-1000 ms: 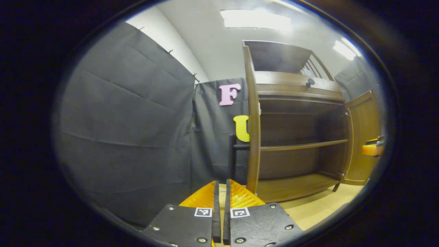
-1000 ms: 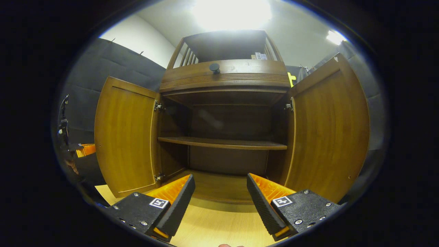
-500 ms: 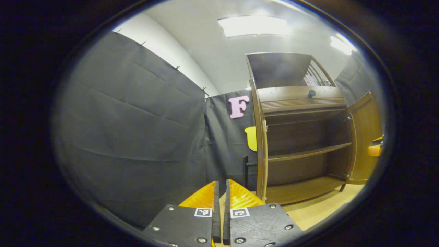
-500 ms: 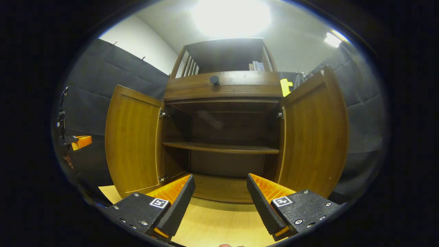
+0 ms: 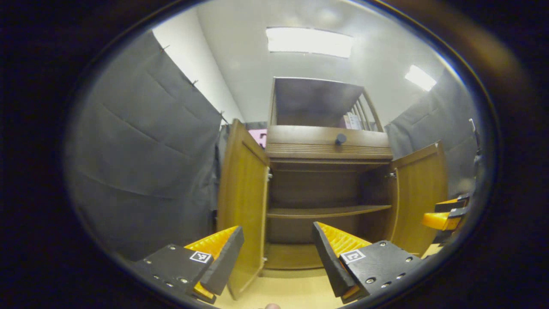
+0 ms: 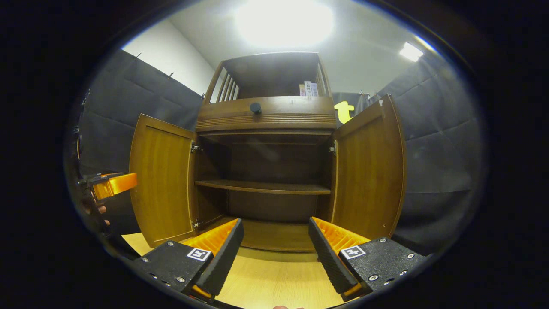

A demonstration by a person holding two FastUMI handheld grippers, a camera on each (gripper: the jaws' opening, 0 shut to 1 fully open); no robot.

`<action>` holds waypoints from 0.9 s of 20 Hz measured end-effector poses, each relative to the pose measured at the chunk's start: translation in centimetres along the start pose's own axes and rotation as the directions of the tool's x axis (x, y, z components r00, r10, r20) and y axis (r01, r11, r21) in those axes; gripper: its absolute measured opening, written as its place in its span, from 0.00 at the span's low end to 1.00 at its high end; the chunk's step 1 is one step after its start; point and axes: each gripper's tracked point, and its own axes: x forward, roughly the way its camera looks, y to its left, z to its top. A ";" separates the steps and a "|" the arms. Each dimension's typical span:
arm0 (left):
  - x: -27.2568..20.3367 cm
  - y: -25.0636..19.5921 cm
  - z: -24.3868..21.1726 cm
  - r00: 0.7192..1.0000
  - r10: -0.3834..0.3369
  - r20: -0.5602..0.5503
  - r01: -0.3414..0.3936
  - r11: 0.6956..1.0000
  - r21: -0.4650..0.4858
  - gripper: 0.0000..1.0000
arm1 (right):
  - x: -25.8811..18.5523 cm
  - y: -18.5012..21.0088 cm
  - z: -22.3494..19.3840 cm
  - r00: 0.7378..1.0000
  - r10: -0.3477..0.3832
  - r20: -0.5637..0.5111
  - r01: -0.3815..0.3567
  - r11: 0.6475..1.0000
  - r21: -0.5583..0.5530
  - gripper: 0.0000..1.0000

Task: Open the right door of the double-door shoe cabinet with the right hand, and open the left door with the left hand.

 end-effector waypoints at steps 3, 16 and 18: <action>1.2 -2.1 -1.3 0.998 -0.052 -0.033 0.049 0.996 -0.072 0.96 | -0.8 -0.6 -0.2 1.000 -0.021 0.008 0.021 1.000 0.000 0.94; 0.6 -2.1 -0.4 1.000 -0.002 -0.020 0.003 0.999 0.033 0.95 | -2.0 -1.4 0.0 0.999 -0.038 0.007 0.037 0.998 0.051 0.94; 0.3 -2.2 0.1 1.000 0.017 -0.004 -0.016 0.996 0.086 0.95 | -1.9 -1.2 0.1 0.999 -0.030 0.013 0.029 0.998 0.061 0.94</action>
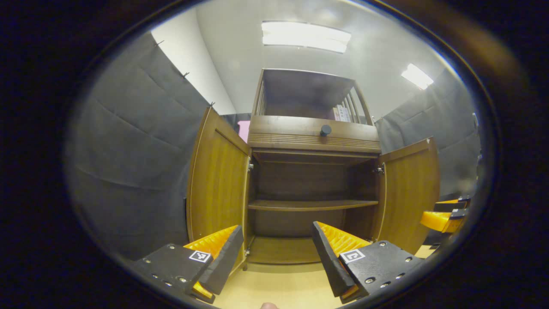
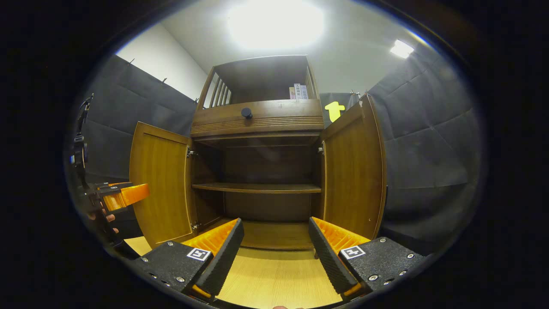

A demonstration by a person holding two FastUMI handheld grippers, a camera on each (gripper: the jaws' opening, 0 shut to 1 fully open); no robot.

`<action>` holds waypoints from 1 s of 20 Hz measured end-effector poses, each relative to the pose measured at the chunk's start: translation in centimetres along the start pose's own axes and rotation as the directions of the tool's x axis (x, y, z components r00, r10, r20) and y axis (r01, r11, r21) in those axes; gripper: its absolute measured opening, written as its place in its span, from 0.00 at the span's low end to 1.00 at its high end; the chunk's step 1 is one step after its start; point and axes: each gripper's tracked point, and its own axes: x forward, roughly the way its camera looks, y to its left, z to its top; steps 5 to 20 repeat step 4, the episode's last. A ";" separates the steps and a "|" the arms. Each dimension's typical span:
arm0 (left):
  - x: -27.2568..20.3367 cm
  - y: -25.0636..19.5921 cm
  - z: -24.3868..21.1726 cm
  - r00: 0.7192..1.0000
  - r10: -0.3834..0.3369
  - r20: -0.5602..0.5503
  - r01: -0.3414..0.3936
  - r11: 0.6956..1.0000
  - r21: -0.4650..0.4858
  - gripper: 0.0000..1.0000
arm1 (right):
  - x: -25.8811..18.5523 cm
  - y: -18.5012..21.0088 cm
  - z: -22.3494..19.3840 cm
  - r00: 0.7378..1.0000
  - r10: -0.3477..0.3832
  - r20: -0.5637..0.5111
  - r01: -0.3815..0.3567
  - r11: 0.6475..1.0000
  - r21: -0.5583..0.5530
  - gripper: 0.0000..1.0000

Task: Open the right door of the double-door shoe cabinet with the right hand, and open the left door with the left hand.

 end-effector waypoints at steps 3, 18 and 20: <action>-0.3 -0.1 0.4 1.000 0.007 0.022 -0.008 0.999 0.035 0.95 | -0.1 0.0 0.0 1.000 0.002 0.003 -0.002 1.000 0.001 0.94; -0.5 0.0 0.4 1.000 0.007 0.026 -0.008 0.999 0.036 0.95 | -0.3 -0.1 0.0 1.000 0.003 0.001 -0.003 1.000 -0.001 0.94; -0.5 0.0 0.4 1.000 0.007 0.026 -0.008 0.999 0.036 0.95 | -0.3 -0.1 0.0 1.000 0.003 0.001 -0.003 1.000 -0.001 0.94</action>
